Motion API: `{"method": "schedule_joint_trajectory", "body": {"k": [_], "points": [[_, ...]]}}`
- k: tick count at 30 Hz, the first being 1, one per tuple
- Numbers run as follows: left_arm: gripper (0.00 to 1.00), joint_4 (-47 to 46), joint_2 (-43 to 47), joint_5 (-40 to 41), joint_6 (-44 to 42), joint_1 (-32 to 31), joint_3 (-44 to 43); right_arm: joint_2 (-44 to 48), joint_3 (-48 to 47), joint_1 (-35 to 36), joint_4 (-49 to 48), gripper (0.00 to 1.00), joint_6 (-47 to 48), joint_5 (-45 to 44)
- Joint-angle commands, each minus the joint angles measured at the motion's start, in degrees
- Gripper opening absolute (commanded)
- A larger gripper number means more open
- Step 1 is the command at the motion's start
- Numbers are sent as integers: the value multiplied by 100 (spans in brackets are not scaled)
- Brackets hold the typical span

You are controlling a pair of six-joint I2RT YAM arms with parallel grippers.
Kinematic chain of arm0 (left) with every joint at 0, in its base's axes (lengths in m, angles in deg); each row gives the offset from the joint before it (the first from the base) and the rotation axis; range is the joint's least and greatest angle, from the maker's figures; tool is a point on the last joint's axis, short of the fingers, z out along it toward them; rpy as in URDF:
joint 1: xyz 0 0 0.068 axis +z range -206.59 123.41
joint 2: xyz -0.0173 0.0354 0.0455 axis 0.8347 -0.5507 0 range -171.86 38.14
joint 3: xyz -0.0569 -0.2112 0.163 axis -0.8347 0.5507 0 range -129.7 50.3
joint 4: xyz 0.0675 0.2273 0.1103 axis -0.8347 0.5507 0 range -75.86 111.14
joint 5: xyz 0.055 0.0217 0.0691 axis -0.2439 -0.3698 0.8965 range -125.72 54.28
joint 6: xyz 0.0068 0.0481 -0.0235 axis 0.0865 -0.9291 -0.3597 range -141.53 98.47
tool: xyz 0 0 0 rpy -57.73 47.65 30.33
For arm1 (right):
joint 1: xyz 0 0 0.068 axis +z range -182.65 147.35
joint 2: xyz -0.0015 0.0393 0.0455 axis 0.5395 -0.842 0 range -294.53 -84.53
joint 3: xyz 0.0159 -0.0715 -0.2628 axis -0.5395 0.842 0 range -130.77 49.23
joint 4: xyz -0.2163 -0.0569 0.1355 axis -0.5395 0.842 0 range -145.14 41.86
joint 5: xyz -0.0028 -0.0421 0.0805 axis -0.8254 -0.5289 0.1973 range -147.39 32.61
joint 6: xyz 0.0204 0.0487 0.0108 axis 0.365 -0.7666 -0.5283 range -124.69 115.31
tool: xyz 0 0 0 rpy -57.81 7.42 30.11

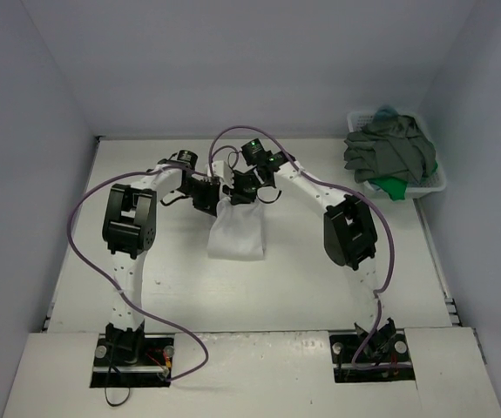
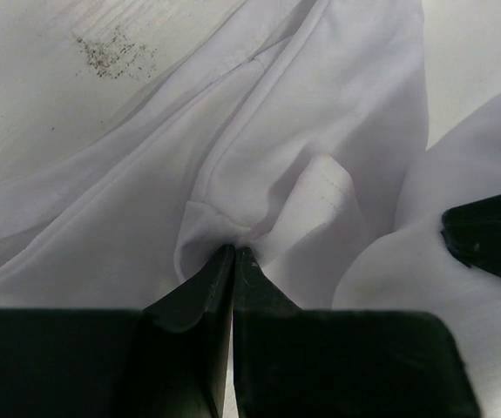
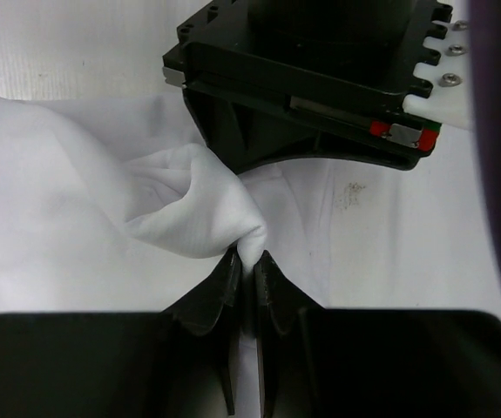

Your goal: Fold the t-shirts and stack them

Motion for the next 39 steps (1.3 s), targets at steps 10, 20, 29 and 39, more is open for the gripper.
{"method": "schedule_joint_trajectory", "body": {"k": [10, 20, 29, 39], "points": [[0, 361, 100, -106, -272, -134, -252, -457, -586, -170, -172, 0, 124, 88], [0, 405, 21, -141, -245, -142, -340, -782, -604, -196, -224, 0, 177, 211], [0, 414, 21, -246, -280, -142, -270, -975, -568, -196, -347, 0, 151, 211], [5, 756, 451, -10, -570, -90, -349, -1098, -489, -152, -426, 0, 133, 158]]}}
